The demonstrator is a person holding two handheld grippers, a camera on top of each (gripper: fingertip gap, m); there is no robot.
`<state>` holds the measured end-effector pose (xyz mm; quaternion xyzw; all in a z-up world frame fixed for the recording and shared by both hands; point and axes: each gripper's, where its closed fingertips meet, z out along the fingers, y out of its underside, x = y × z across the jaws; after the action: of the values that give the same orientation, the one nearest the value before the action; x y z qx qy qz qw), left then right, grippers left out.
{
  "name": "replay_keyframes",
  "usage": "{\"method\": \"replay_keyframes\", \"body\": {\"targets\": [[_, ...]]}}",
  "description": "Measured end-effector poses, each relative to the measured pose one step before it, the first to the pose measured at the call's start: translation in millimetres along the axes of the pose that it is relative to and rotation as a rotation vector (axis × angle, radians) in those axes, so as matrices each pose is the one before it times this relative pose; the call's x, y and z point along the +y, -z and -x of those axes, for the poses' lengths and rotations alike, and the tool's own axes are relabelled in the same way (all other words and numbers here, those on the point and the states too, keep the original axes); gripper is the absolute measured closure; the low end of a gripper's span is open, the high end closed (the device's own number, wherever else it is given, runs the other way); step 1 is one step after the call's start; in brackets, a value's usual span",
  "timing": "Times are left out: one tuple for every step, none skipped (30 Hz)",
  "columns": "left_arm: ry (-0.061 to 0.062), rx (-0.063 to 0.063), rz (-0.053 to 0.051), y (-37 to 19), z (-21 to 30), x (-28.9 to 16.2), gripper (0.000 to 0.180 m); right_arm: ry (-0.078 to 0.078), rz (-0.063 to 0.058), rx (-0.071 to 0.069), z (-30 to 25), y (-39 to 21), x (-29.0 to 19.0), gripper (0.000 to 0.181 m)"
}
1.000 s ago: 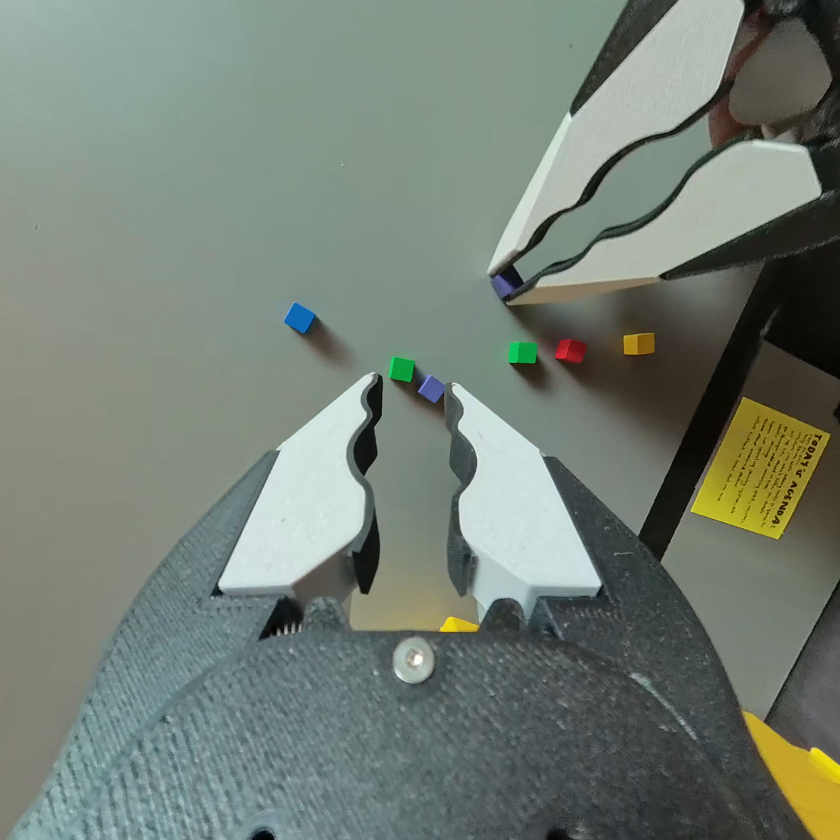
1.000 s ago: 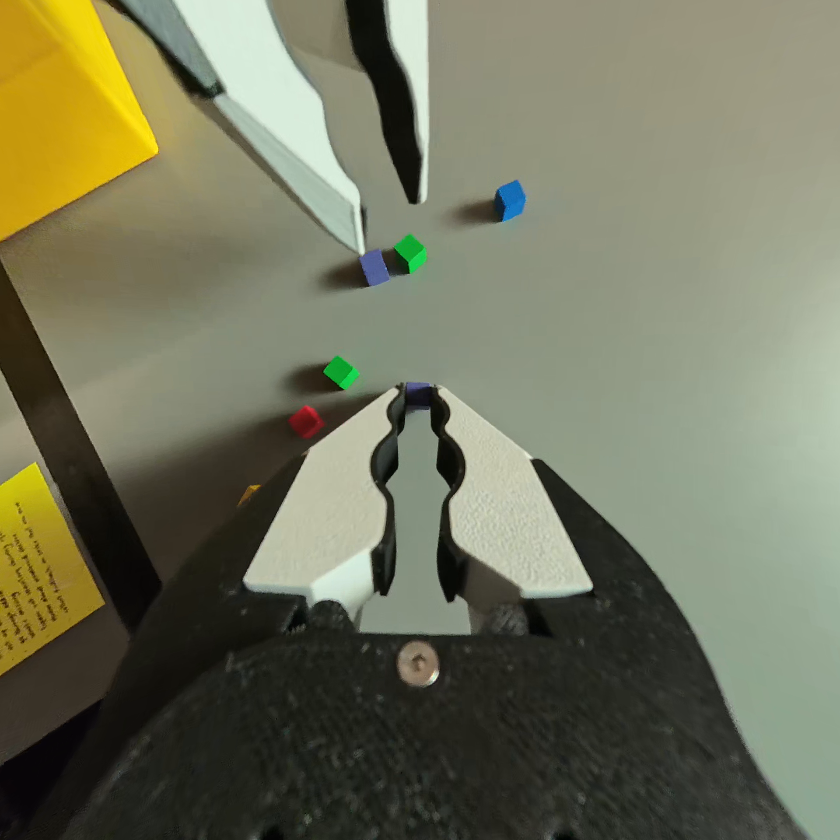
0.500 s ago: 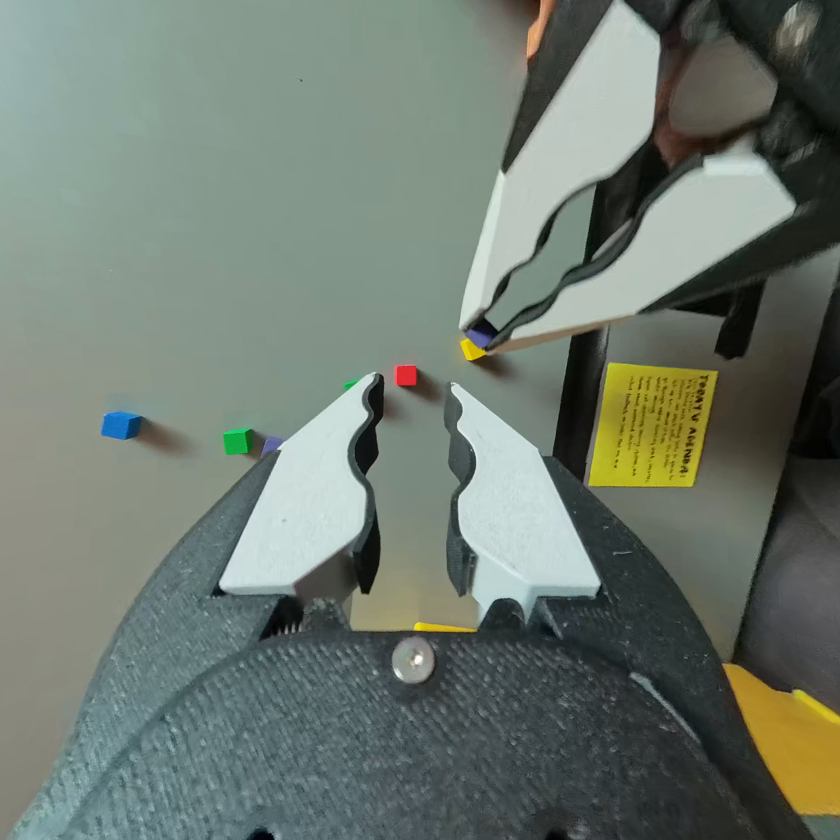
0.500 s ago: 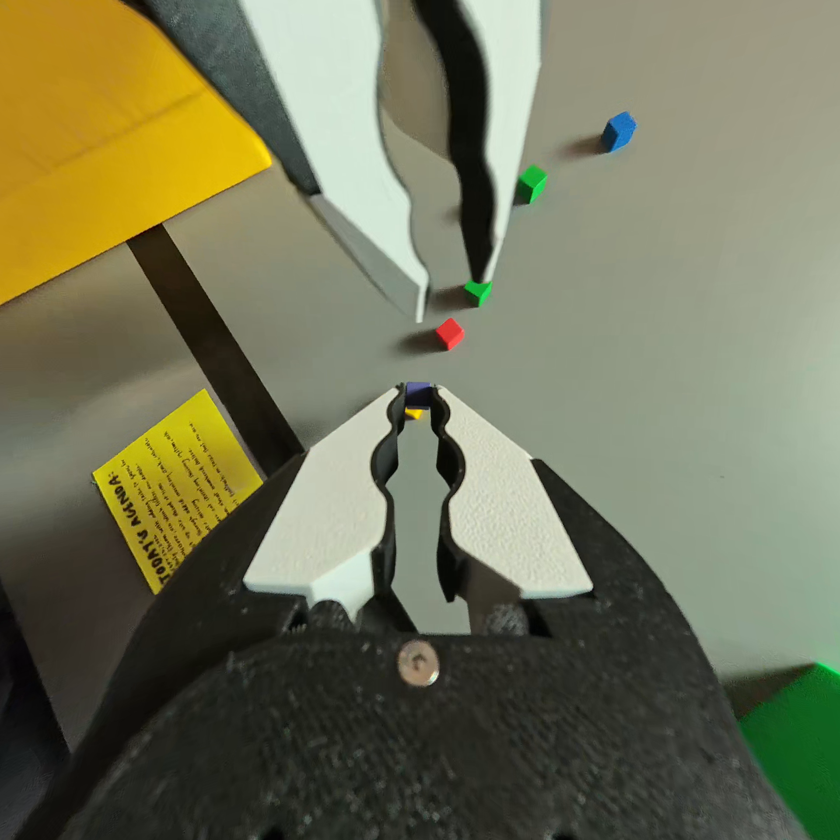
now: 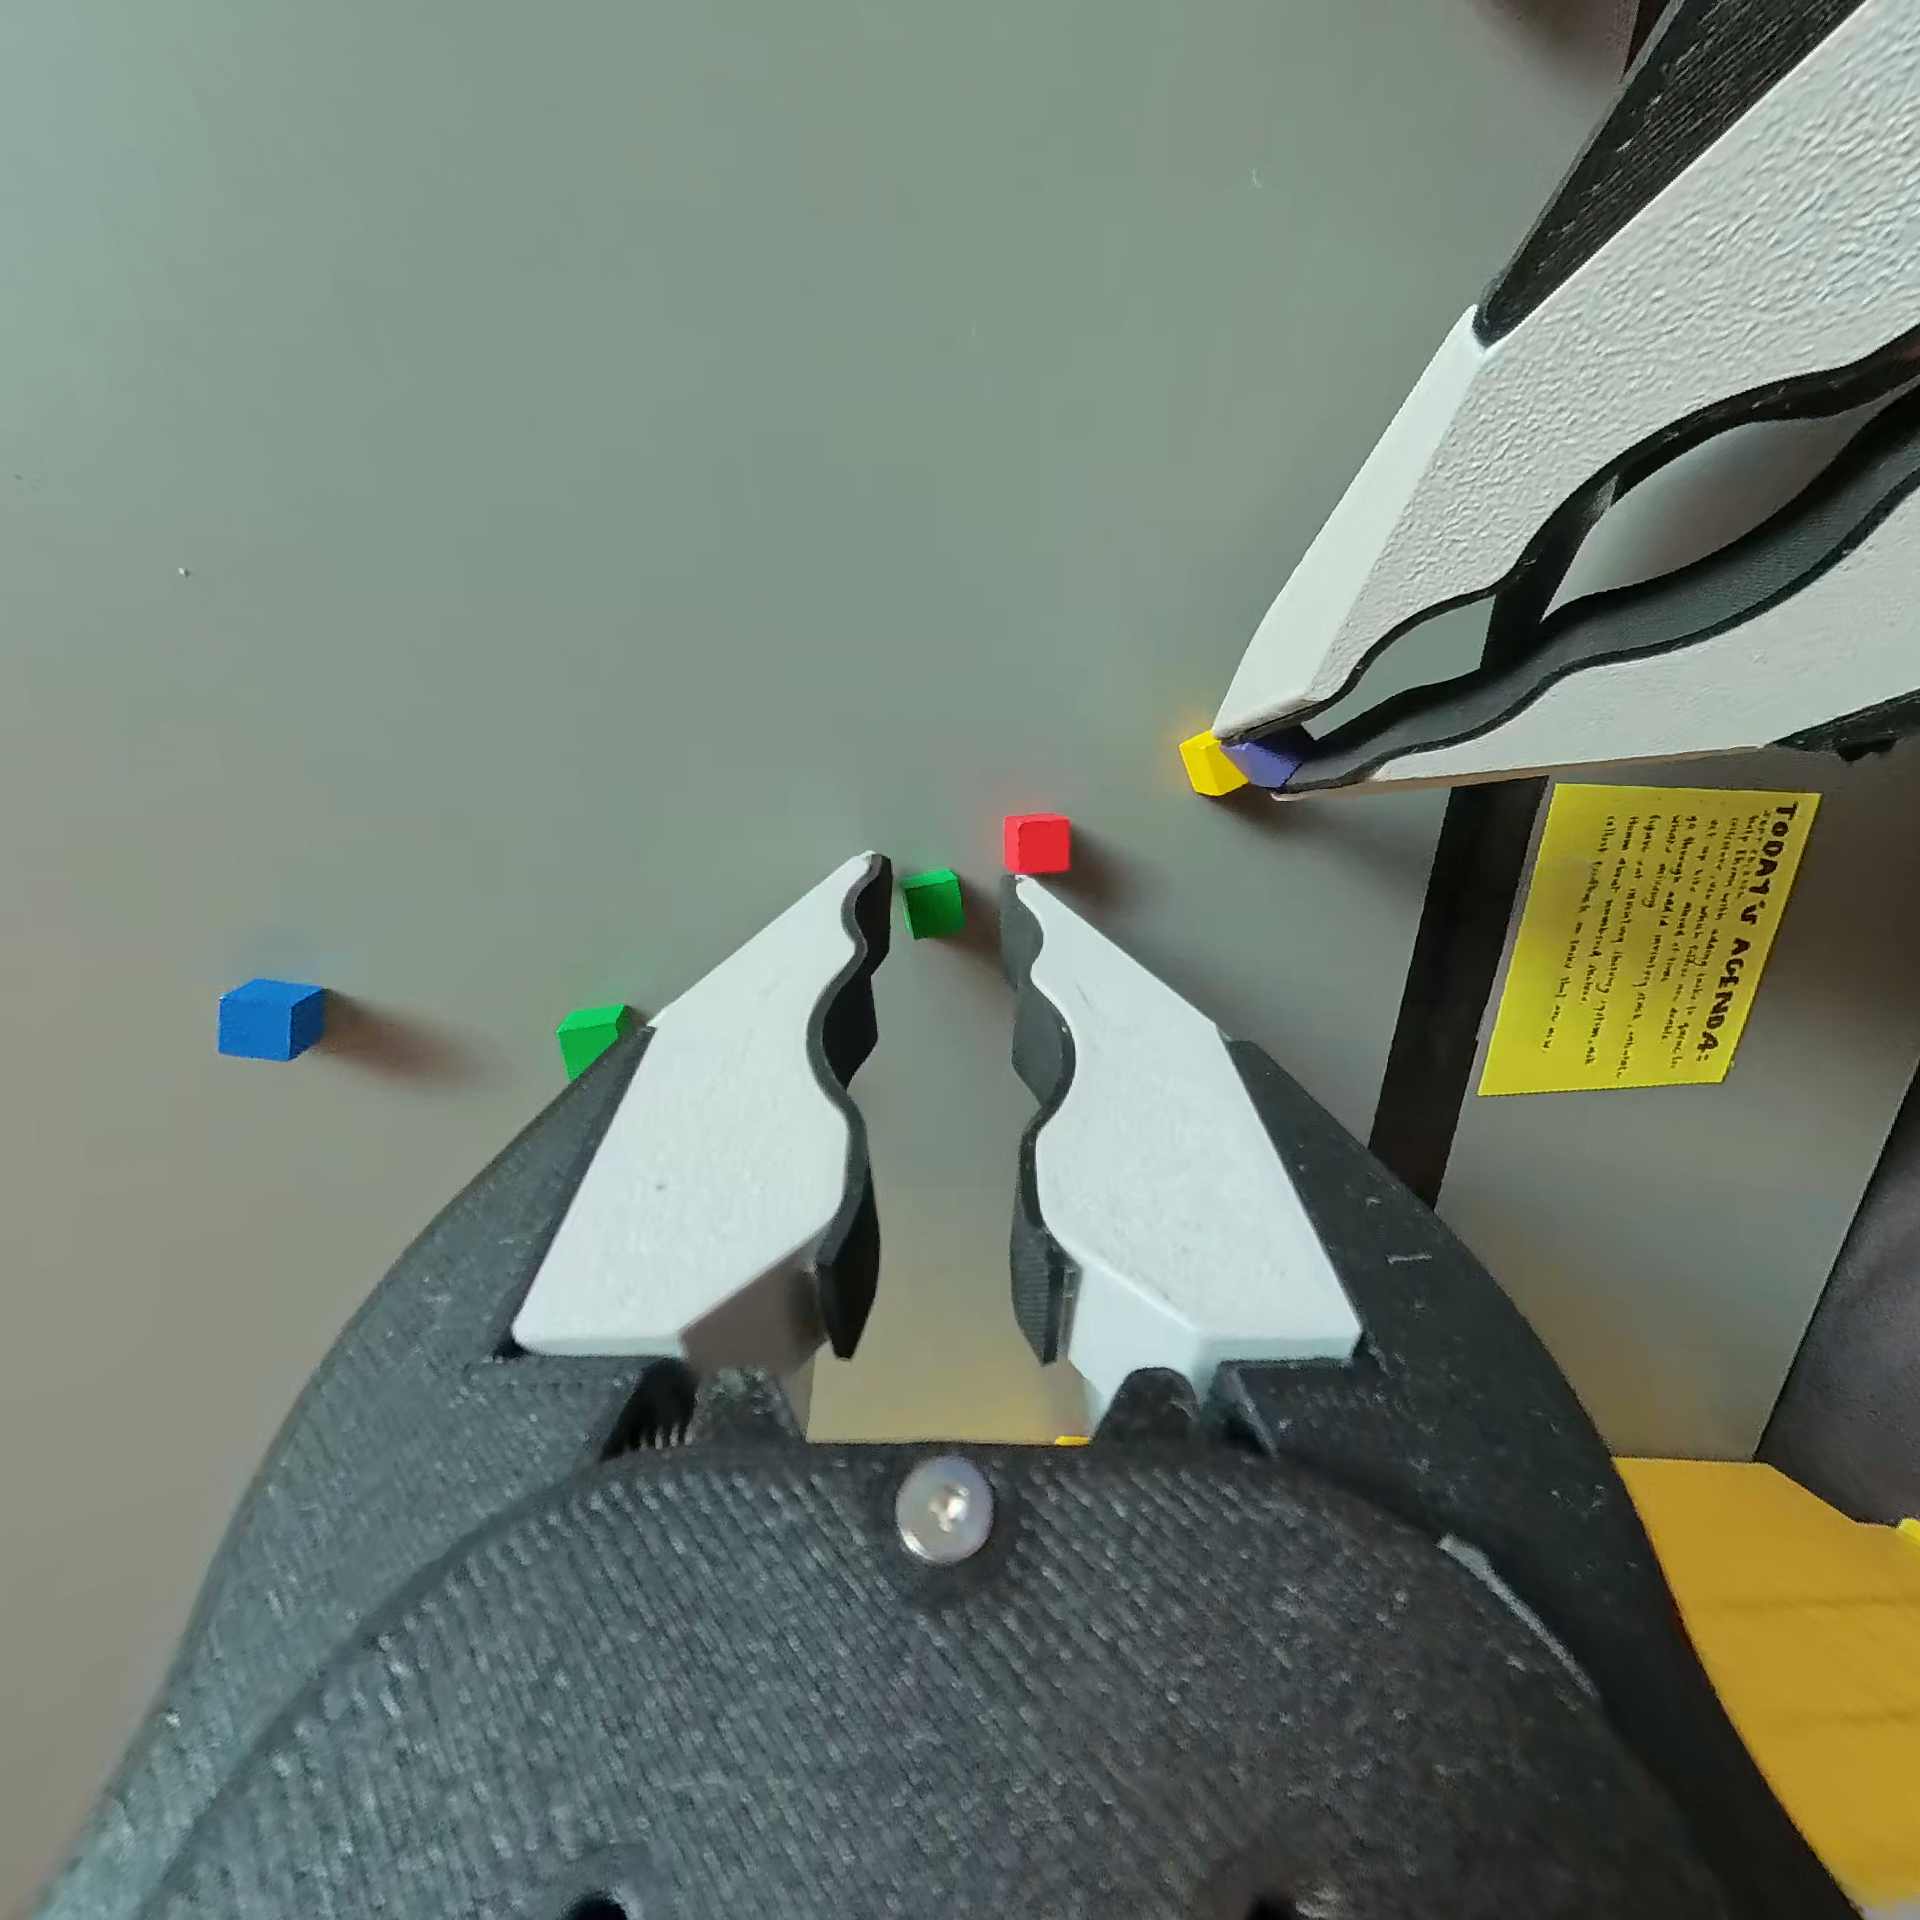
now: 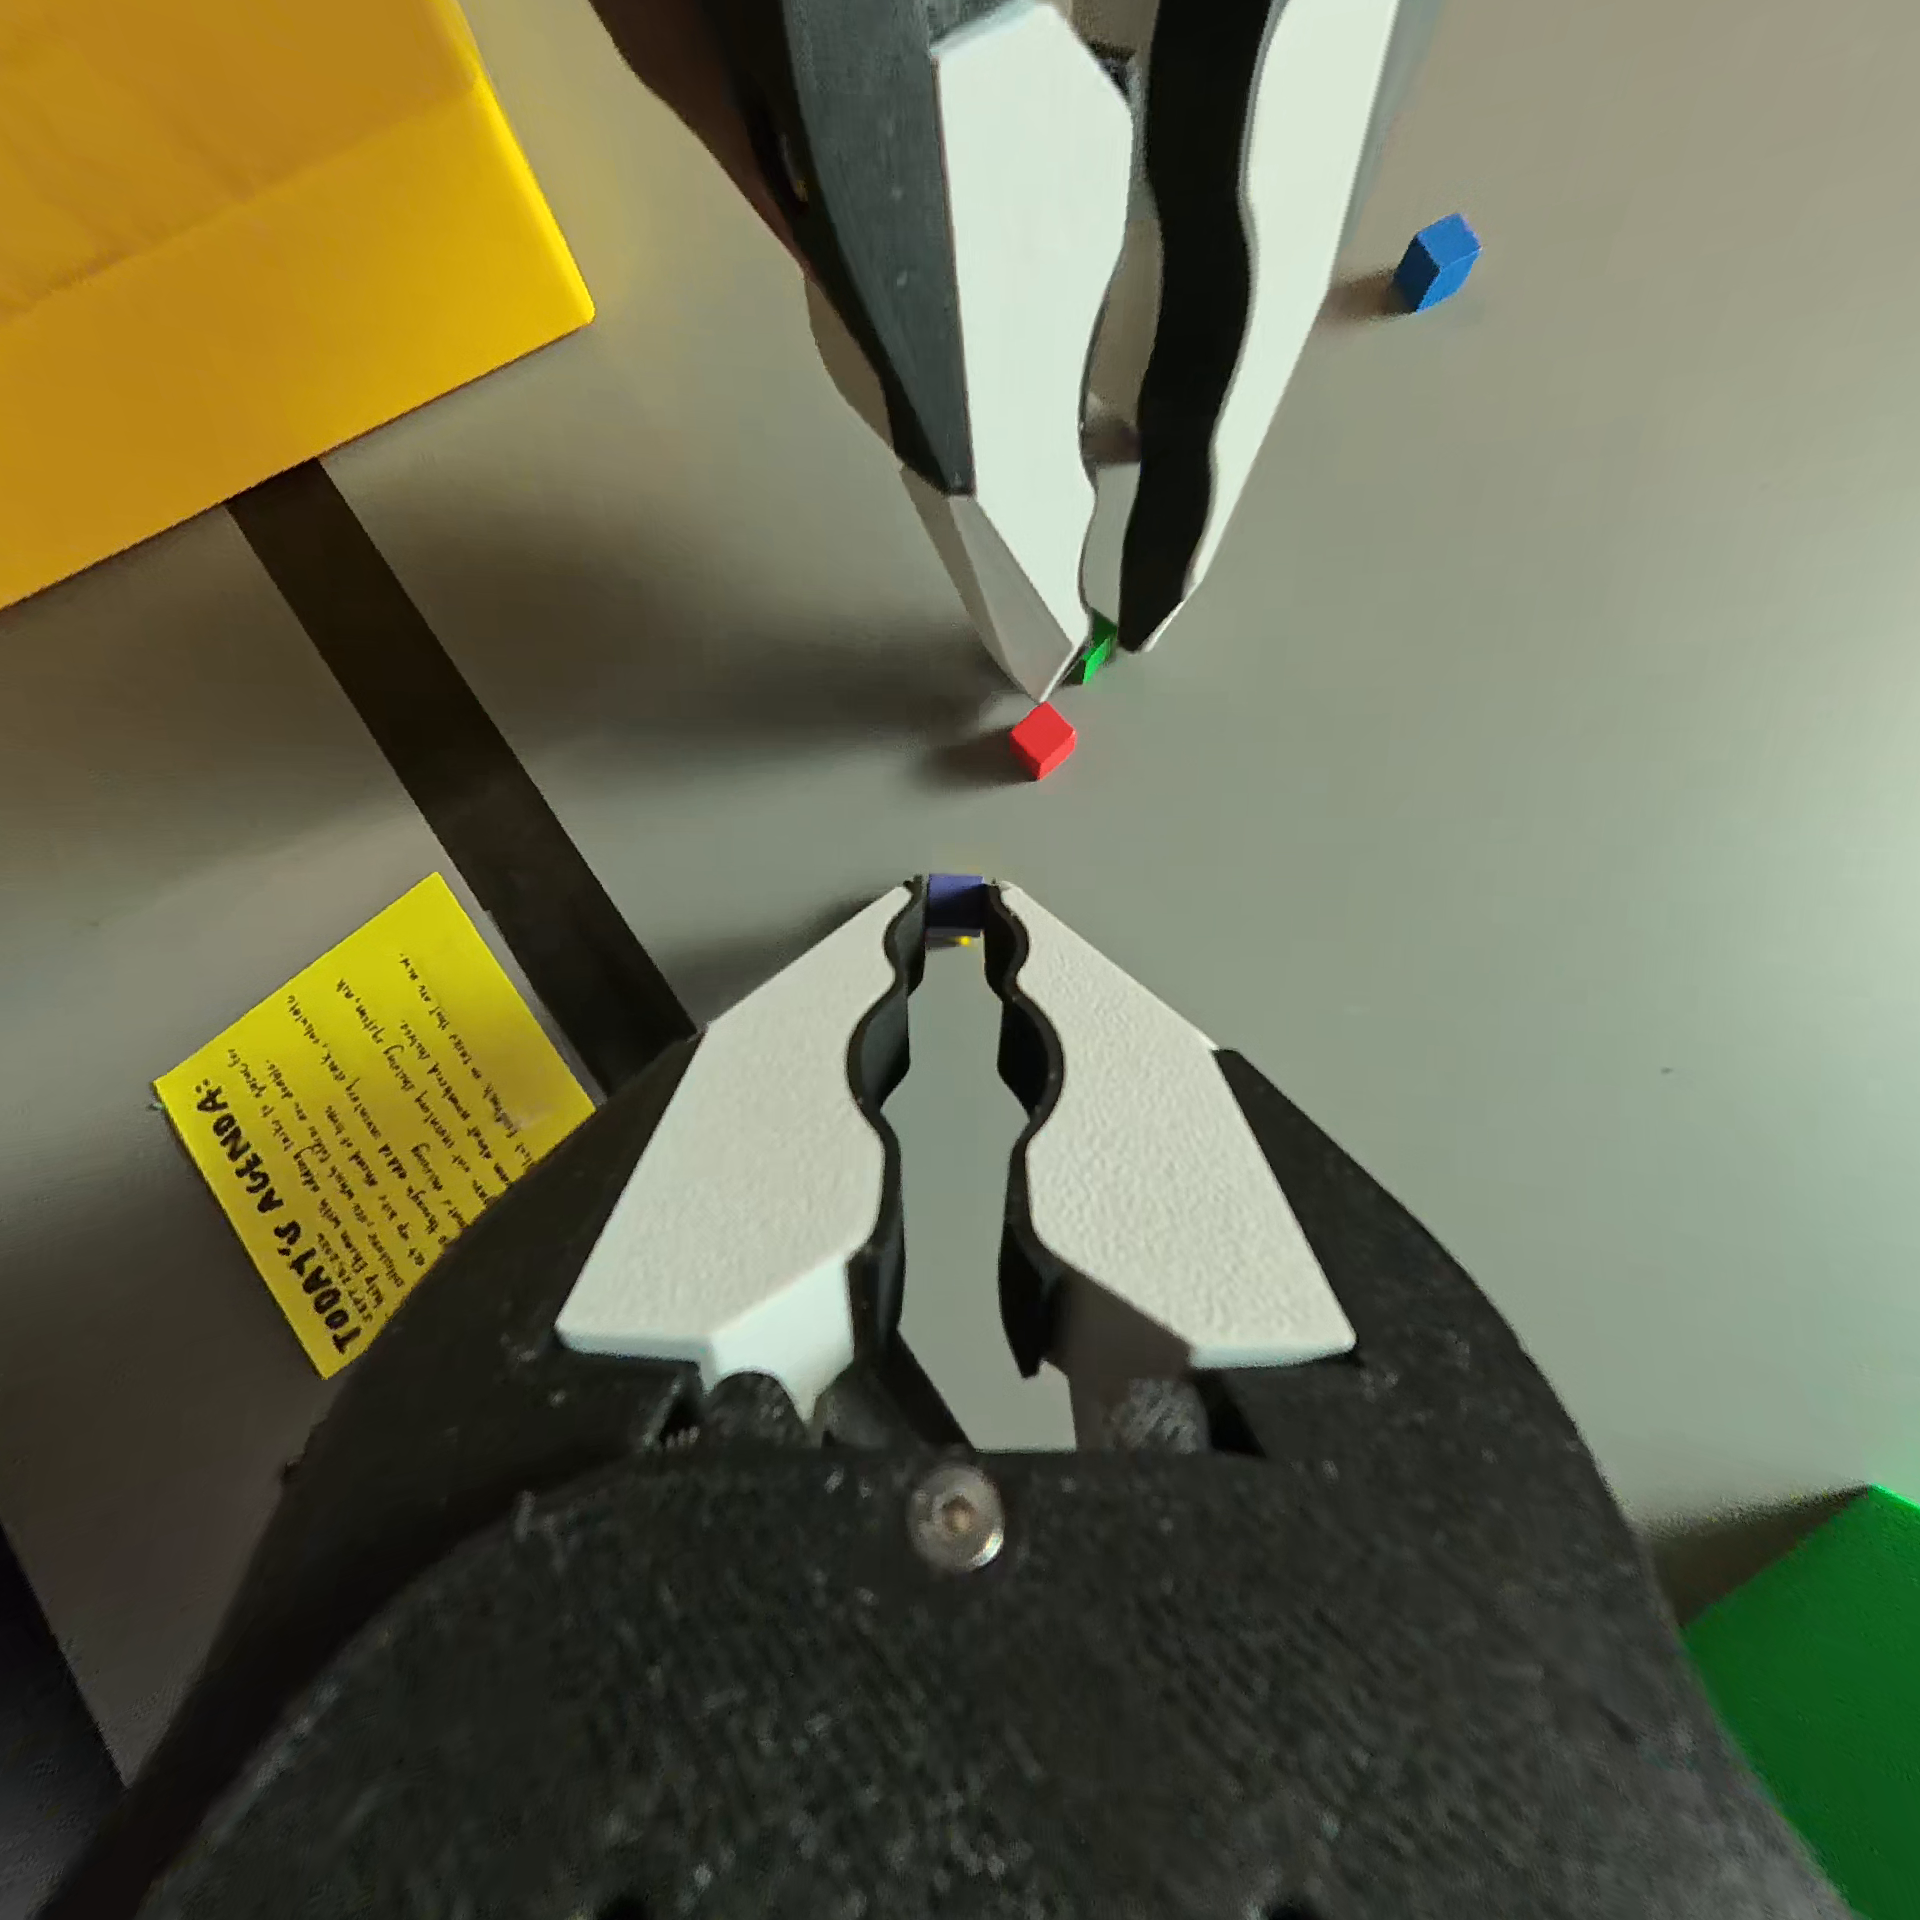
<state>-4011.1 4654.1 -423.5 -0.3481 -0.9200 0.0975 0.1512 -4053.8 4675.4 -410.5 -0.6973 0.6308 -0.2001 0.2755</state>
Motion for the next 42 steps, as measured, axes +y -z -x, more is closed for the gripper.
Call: {"method": "replay_keyframes", "body": {"targets": [[0.0031,0.0018,0.0016,-1.09,-0.3,0.36,0.165,-0.0046,-0.0049,0.0002,-0.76,-0.53,-1.02,0.172],[0.0037,-0.0019,0.0023,-0.93,0.4,0.65,0.167,-0.0007,-0.0033,-0.0018,-0.37,-0.51,-1.03,0.172],[0.003,-0.0107,-0.0033,-0.05,1.98,-0.39,0.171,0.0029,-0.0003,-0.0039,0.04,-0.58,-0.58,0.172],[0.0032,-0.0008,0.0009,0.22,0.65,0.11,0.171,0.0054,0.0024,-0.0034,0.14,-0.88,-0.12,0.172],[0.0041,-0.0002,0.002,0.24,0.6,0.35,0.171,0.0065,0.0043,-0.0019,0.13,-0.87,0.33,0.172],[0.0019,-0.0022,0.0014,0.4,0.86,0.36,0.171,0.0061,0.0051,-0.0026,0.46,-0.94,0.77,0.172],[-0.0001,-0.0049,0.0001,0.78,0.94,0.28,0.172,0.0045,0.005,-0.0036,0.6,-1.11,1.03,0.172],[-0.0001,-0.0042,-0.0039,1.65,0.72,-0.26,0.172,0.0016,0.0036,-0.0026,0.53,-0.84,0.93,0.17],[0.0023,-0.0062,-0.0098,2.85,0.69,-1.28,0.172,-0.0005,0.0004,0.0,0.1,-0.28,0.16,0.166],[0.0055,-0.0064,-0.013,3.85,0.58,-2.01,0.172,-0.0004,-0.0043,0.0024,-0.32,0.55,-1.14,0.163],[0.0079,-0.0064,-0.014,4.77,0.5,-2.17,0.172,-0.0002,-0.0094,0.004,-0.75,1.29,-2.45,0.159],[0.0088,-0.0078,-0.0132,5.26,0.48,-1.98,0.172,-0.0009,-0.0118,0.0026,-0.9,1.43,-3.24,0.156],[0.0101,-0.0108,-0.0133,5.47,0.74,-1.68,0.172,-0.001,-0.0102,-0.0014,-0.63,0.92,-3.16,0.154],[0.0126,-0.0112,-0.0134,5.34,0.78,-1.29,0.172,-0.0006,-0.0069,-0.0031,-0.79,-0.03,-2.71,0.154],[0.016,-0.0083,-0.0134,5.11,0.2,-0.82,0.172,0.0001,-0.0032,-0.0025,-1.25,-1.3,-2.14,0.154],[0.0193,-0.008,-0.0146,5.0,-0.17,-0.82,0.172,0.0016,0.0,-0.0016,-1.69,-2.34,-1.77,0.154],[0.021,-0.0054,-0.0156,5.0,-0.9,-0.79,0.172,0.003,0.0022,-0.0005,-2.0,-3.25,-1.45,0.154],[0.0214,-0.0044,-0.0158,4.91,-1.45,-0.69,0.172,0.0025,0.0028,-0.0002,-2.23,-3.81,-1.47,0.154],[0.0209,-0.0032,-0.0147,4.91,-2.1,-0.61,0.172,0.0005,0.0019,-0.0011,-1.98,-3.93,-1.67,0.154],[0.0192,-0.0017,-0.0136,4.72,-2.82,-0.38,0.172,-0.0013,0.0027,-0.0033,-1.47,-4.18,-1.31,0.154],[0.0167,-0.0013,-0.0133,4.34,-3.23,-0.33,0.172,-0.0019,0.0062,-0.0052,-0.9,-4.29,-0.31,0.154],[0.0158,0.0012,-0.0115,3.82,-3.89,0.09,0.172,-0.0002,0.0098,-0.0034,-0.96,-4.11,0.7,0.156],[0.0155,0.0035,-0.0098,3.19,-4.38,0.46,0.172,0.0032,0.0079,0.0023,-1.43,-3.28,0.65,0.162],[0.0146,0.0037,-0.009,2.59,-4.42,0.65,0.172,0.0062,0.003,0.0021,-1.24,-1.21,-0.4,0.168],[0.0121,0.0032,-0.0073,1.78,-4.51,1.04,0.172,-0.0001,0.0041,0.0009,-1.08,0.63,-0.54,0.168],[0.0109,0.0026,-0.0045,0.62,-4.45,1.53,0.172,-0.0085,-0.0052,0.0033,-1.62,2.72,-1.91,0.168],[0.011,0.008,-0.0041,-0.55,-5.37,1.37,0.172,-0.0143,-0.0208,0.0075,-2.29,5.24,-3.3,0.168],[0.0116,0.0136,-0.0053,-1.7,-6.32,1.05,0.172,-0.0207,-0.0224,0.0105,-3.21,6.9,-2.8,0.168],[0.0096,0.015,-0.0033,-3.28,-6.74,0.84,0.172,-0.0226,-0.0156,0.0118,-3.65,7.72,-0.65,0.168],[0.0019,0.0122,0.002,-4.45,-6.45,0.99,0.172,-0.0194,-0.01,0.0146,-4.06,8.19,1.42,0.168],[-0.0078,0.008,0.0073,-5.3,-5.83,1.08,0.172,-0.0156,-0.0055,0.015,-3.97,8.37,3.03,0.168],[-0.0143,0.0015,0.011,-5.83,-4.69,0.67,0.172,-0.0133,-0.0011,0.0128,-3.36,8.21,4.34,0.168],[-0.0165,-0.0005,0.0088,-6.2,-3.78,-0.07,0.172,-0.0112,0.0013,0.0116,-2.66,7.9,5.14,0.168],[-0.0128,0.0017,0.009,-6.54,-3.16,-0.26,0.172,-0.0108,0.0014,0.0103,-2.0,7.41,5.31,0.168],[-0.0102,-0.001,0.0123,-6.47,-1.81,0.19,0.172,-0.0125,0.0013,0.0073,-1.14,6.63,5.43,0.168],[-0.0115,-0.0072,0.0099,-5.96,-0.24,-0.24,0.172,-0.0135,0.0012,0.0047,-0.25,5.8,5.21,0.168],[-0.0122,-0.0087,0.0084,-5.34,0.57,0.1,0.172,-0.0122,0.0014,0.0046,0.36,5.0,5.07,0.168],[-0.0107,-0.0084,0.0111,-4.61,0.95,0.46,0.172,-0.0107,0.002,0.0053,0.66,4.24,4.83,0.168],[-0.0076,-0.0086,0.0076,-3.57,1.19,0.2,0.172,-0.0105,0.0012,0.0051,1.13,3.68,4.43,0.168],[-0.0049,-0.0077,0.005,-2.62,1.26,0.11,0.172,-0.0112,-0.0008,0.0047,1.29,3.19,3.8,0.168],[-0.0028,-0.0065,0.0047,-1.7,1.26,0.24,0.172,-0.0123,-0.0027,0.0045,1.56,2.79,3.28,0.168],[-0.0017,-0.0063,0.0024,-1.13,1.25,0.01,0.172,-0.0132,-0.0037,0.0038,1.8,2.32,2.86,0.168]]}}
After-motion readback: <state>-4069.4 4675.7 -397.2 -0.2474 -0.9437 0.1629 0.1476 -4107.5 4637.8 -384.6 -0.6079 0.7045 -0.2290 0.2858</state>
